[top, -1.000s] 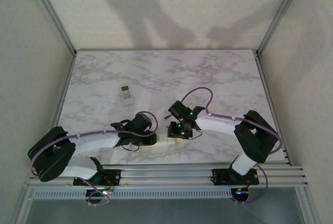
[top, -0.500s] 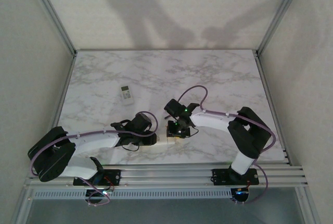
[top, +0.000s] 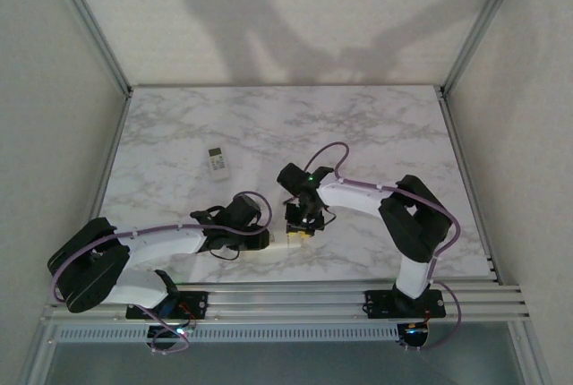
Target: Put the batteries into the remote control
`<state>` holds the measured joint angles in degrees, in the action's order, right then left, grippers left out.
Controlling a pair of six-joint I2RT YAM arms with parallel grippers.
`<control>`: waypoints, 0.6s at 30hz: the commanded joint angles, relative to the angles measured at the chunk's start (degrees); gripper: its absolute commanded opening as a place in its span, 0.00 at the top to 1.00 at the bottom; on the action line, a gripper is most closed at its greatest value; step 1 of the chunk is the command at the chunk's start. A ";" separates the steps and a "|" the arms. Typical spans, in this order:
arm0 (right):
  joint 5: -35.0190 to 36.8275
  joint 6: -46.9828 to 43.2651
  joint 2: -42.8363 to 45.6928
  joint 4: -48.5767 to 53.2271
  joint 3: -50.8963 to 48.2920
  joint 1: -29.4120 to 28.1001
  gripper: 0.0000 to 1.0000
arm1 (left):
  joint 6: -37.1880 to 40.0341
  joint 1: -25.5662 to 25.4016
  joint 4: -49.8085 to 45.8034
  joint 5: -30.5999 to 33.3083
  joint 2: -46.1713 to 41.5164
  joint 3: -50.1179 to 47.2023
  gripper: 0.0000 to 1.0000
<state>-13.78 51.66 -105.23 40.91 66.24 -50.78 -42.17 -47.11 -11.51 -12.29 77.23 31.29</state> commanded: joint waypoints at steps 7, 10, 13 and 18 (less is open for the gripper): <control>-9.78 14.26 -14.20 -34.68 -3.02 -2.30 0.77 | 2.10 -0.59 4.74 5.83 3.15 -1.15 0.60; -14.13 15.86 -13.59 -40.60 -3.52 -2.62 0.76 | 2.62 -0.61 4.31 6.18 4.44 0.03 0.60; -15.23 13.60 -10.79 -37.71 -2.39 -3.73 0.76 | 2.64 -0.60 4.94 6.23 5.20 0.74 0.60; -14.29 10.39 -4.29 -32.12 -4.38 -4.50 0.74 | 2.71 -0.59 5.37 6.84 6.55 1.95 0.60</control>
<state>-18.15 61.10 -104.27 39.11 64.71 -49.43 -41.56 -47.18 -13.17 -11.49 78.76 33.08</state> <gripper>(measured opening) 0.259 0.396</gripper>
